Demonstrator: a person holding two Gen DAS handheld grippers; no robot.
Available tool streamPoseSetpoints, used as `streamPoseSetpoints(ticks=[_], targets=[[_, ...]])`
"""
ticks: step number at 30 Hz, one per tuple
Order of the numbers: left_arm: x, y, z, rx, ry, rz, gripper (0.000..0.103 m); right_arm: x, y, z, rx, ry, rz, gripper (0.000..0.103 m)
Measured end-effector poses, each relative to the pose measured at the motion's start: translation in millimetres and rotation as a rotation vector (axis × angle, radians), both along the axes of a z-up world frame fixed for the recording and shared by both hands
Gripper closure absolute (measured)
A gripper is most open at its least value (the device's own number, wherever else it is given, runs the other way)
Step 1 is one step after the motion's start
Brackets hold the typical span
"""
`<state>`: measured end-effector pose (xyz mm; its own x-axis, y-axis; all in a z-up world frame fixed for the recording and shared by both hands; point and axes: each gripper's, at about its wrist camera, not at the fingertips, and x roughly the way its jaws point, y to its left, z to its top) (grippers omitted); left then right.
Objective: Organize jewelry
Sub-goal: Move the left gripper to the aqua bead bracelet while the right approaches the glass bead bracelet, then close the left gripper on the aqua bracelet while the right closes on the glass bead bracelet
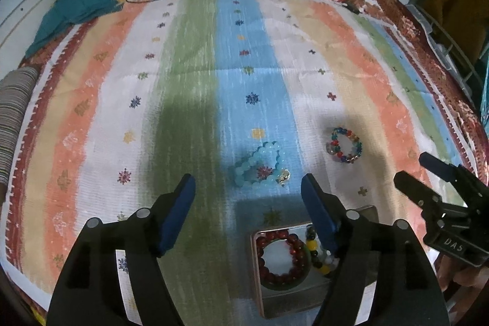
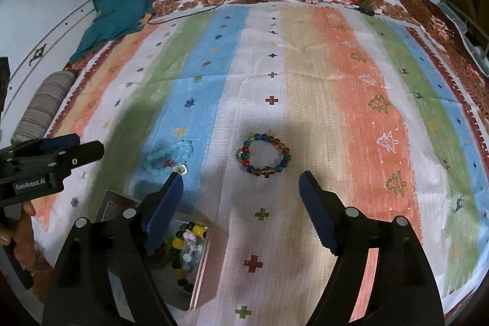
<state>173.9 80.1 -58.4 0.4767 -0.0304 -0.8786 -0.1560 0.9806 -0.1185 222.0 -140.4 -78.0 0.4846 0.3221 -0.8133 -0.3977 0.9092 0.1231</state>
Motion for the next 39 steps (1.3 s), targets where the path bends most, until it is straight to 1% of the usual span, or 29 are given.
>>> streamPoseSetpoints(ticks=[5,14,18,22,26,33,37,39], targets=[[10.7,2.2,-9.4,0.011,0.028,0.003,0.032,11.1,-3.1,-7.8,0.002,0.029,-0.023,0.024],[31.0,4.9,-29.9,0.009,0.083,-0.004,0.032,31.7,-3.6,-19.8,-0.025,0.050,-0.042,0.024],[37.9,4.8,-37.4,0.033,0.100,-0.010,0.032,39.5,-3.8,-26.0,-0.032,0.065,-0.038,0.024],[43.6,3.4,-41.5,0.030,0.110,-0.016,0.032,46.8,-3.7,-33.4,-0.039,0.088,-0.046,0.024],[49.9,3.6,-46.4,0.031,0.120,-0.023,0.032,50.9,-0.6,-35.1,-0.052,0.083,-0.043,0.024],[59.3,8.9,-60.7,0.029,0.160,-0.017,0.032,63.8,1.3,-52.4,-0.089,0.117,-0.059,0.024],[63.7,9.7,-70.3,0.029,0.186,-0.030,0.032,72.5,-0.8,-61.7,-0.068,0.159,-0.074,0.024],[66.3,9.9,-75.0,0.029,0.198,-0.037,0.032,76.3,-0.7,-64.7,-0.081,0.158,-0.089,0.024]])
